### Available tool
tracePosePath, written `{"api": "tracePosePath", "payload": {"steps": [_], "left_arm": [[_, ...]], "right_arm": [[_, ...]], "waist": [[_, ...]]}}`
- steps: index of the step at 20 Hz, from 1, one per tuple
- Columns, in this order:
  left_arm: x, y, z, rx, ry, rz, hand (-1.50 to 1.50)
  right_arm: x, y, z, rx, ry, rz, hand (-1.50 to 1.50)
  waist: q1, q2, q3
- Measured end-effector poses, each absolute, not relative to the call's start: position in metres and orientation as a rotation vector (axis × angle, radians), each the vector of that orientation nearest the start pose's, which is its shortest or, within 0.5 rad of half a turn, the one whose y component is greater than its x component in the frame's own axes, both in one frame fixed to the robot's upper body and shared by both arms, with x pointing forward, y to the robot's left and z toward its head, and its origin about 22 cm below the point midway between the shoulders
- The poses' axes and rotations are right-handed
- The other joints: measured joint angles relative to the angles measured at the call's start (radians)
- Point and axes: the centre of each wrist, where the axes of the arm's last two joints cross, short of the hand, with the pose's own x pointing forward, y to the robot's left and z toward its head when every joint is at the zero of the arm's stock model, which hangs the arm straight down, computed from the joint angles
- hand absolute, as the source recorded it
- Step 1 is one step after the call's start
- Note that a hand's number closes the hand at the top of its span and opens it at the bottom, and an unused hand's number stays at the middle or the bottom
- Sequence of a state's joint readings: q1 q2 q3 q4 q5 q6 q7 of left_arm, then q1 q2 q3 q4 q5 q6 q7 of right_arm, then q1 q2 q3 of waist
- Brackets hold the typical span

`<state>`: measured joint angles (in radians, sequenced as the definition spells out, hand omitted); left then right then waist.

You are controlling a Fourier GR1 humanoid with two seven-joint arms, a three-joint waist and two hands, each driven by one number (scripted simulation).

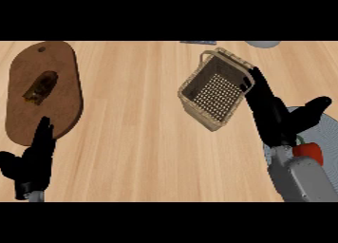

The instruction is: Pick the bell pepper from the placemat and place it in the basket

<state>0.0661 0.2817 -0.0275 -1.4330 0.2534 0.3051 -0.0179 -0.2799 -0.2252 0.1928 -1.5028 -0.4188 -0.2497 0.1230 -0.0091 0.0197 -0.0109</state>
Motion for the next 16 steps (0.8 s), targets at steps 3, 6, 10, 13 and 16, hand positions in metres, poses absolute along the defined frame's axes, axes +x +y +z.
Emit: {"api": "tracePosePath", "payload": {"steps": [3, 6, 10, 13, 16], "left_arm": [[0.229, 0.305, -0.019, 0.298, -1.394, 0.166, 0.0], [0.244, 0.309, -0.002, 0.295, -1.429, 0.085, 0.0], [0.253, 0.308, 0.007, 0.259, -1.423, 0.015, 0.0], [0.26, 0.313, 0.019, 0.236, -1.412, -0.015, 0.0], [0.269, 0.315, 0.029, 0.217, -1.397, -0.037, 0.0]], "right_arm": [[0.309, -0.245, 0.075, 0.226, -1.624, -0.019, 1.5], [0.32, -0.28, 0.108, 0.313, -1.782, 0.079, 1.5], [0.316, -0.284, 0.145, 0.327, -1.944, 0.568, -1.5], [0.305, -0.288, 0.136, 0.329, -2.025, 0.777, -1.5], [0.287, -0.289, 0.116, 0.281, -2.093, 0.851, -1.5]], "waist": [[0.003, -0.008, 0.008], [-0.005, -0.007, 0.015], [-0.008, -0.011, 0.016], [-0.01, -0.014, 0.016], [-0.009, -0.018, 0.014]]}}
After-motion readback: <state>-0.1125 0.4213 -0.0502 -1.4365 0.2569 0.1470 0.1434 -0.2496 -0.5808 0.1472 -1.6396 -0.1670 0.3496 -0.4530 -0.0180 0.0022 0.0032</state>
